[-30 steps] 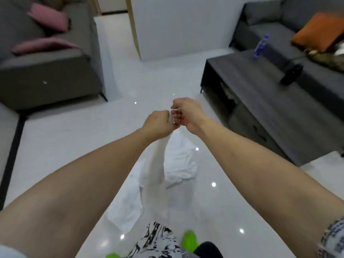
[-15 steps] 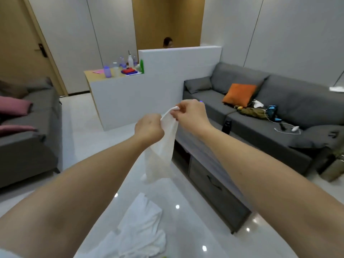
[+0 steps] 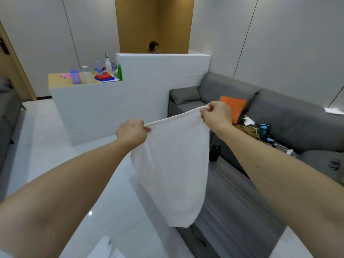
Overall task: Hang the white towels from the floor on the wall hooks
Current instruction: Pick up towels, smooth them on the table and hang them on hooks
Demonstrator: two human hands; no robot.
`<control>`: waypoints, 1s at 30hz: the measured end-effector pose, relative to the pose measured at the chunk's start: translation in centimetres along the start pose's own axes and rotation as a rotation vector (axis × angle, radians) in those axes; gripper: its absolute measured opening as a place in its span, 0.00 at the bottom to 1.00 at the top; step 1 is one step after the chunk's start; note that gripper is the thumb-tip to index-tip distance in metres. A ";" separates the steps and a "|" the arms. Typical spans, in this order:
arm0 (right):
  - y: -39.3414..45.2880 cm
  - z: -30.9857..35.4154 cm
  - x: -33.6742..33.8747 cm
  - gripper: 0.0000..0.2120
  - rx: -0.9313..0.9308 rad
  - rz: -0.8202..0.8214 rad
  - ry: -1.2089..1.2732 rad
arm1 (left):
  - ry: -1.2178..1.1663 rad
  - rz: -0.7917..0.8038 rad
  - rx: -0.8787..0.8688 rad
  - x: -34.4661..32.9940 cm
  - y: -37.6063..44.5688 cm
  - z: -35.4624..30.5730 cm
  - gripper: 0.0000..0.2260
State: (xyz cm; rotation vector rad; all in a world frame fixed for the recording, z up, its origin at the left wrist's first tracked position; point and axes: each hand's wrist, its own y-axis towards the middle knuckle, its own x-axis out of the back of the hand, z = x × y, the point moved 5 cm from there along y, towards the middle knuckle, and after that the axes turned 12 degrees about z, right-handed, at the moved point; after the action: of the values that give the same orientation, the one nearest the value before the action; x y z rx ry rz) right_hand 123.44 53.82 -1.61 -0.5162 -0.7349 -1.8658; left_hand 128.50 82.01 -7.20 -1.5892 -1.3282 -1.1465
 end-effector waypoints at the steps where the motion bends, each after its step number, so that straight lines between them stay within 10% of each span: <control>1: 3.0 -1.3 -0.5 0.09 -0.026 0.018 0.032 | -0.012 0.004 0.018 0.2 2.9 -0.3 0.13; 14: 28.0 -2.5 0.9 0.05 0.053 0.039 0.402 | 0.090 -0.203 0.184 9.4 22.5 -4.5 0.14; 23: 30.4 -6.8 10.3 0.06 0.141 0.073 0.603 | 0.073 -0.476 0.170 11.4 19.4 -15.7 0.07; 30: 26.8 -20.0 13.6 0.09 0.108 0.268 0.676 | 0.029 -0.448 0.344 -0.1 11.3 -25.3 0.09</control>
State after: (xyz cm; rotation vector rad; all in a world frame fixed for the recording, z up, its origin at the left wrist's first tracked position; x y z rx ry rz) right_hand 142.43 23.17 -0.41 0.0964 -0.2890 -1.5900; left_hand 135.50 56.36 0.57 -1.0535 -1.8082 -1.1120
